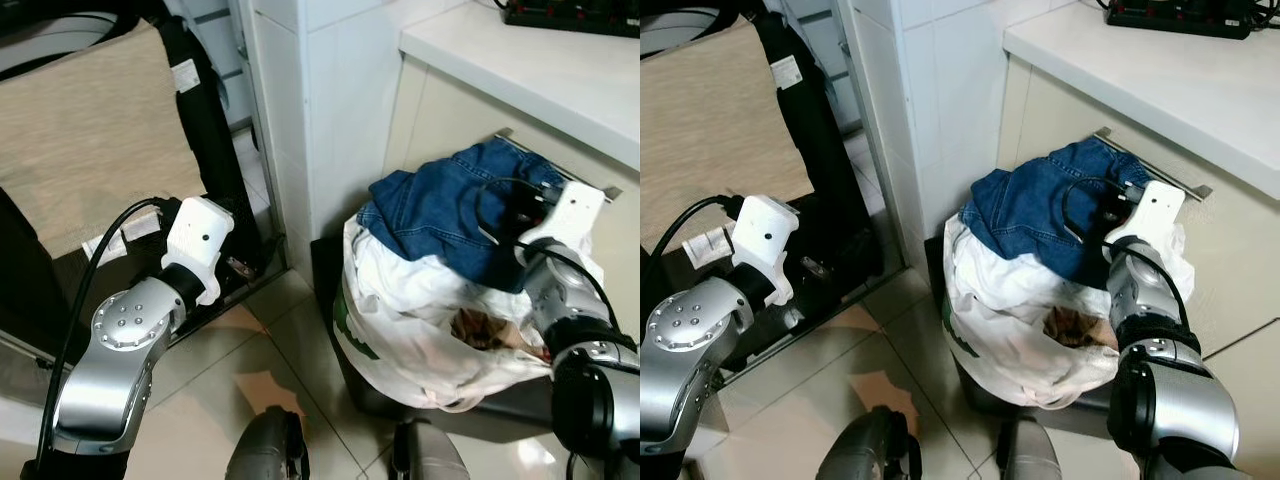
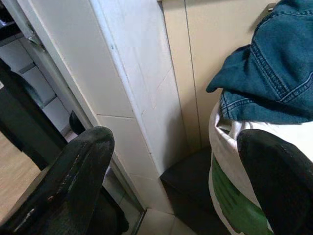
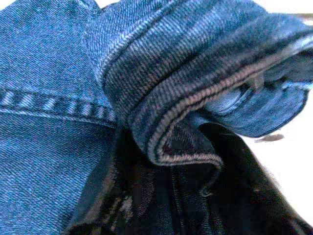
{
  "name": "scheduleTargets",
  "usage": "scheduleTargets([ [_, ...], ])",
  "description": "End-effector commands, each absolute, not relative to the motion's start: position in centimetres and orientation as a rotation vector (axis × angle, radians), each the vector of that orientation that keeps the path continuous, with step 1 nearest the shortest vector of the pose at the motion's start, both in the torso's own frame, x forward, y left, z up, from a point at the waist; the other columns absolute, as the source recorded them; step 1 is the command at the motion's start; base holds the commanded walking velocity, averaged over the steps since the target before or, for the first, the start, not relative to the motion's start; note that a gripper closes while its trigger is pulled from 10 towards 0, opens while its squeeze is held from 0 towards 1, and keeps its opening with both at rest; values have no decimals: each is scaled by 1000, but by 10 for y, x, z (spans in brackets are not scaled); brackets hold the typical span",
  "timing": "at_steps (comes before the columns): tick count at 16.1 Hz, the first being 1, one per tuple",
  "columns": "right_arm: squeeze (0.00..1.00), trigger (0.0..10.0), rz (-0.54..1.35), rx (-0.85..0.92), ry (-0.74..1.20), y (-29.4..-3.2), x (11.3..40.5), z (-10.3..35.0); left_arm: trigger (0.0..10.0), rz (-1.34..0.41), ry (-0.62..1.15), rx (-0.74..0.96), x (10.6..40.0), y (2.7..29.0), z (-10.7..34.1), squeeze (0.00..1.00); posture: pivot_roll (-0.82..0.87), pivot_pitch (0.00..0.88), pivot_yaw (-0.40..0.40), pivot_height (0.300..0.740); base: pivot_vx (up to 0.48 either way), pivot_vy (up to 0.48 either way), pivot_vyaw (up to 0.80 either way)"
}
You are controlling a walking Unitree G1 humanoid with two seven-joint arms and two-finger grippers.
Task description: Clothes washing
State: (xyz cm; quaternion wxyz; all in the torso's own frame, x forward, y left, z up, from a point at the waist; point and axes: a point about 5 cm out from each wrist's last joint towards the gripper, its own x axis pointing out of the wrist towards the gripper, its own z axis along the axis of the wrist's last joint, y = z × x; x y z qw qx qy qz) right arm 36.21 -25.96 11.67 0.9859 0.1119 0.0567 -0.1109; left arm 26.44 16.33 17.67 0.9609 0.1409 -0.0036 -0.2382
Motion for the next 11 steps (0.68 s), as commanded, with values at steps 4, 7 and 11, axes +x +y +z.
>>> scheduleTargets([
  [4,0,0,-50,156,161,-218,373,114,10000,-493,-2,281,263,158,177,0,82,170,61,686,0,0,0],
  [7,0,0,38,183,121,-200,375,118,10000,-506,0,263,266,152,172,0,54,154,58,686,0,0,0],
  [11,0,0,104,185,25,-190,376,135,10000,-517,-25,226,275,139,169,0,9,102,34,686,0,0,0],
])
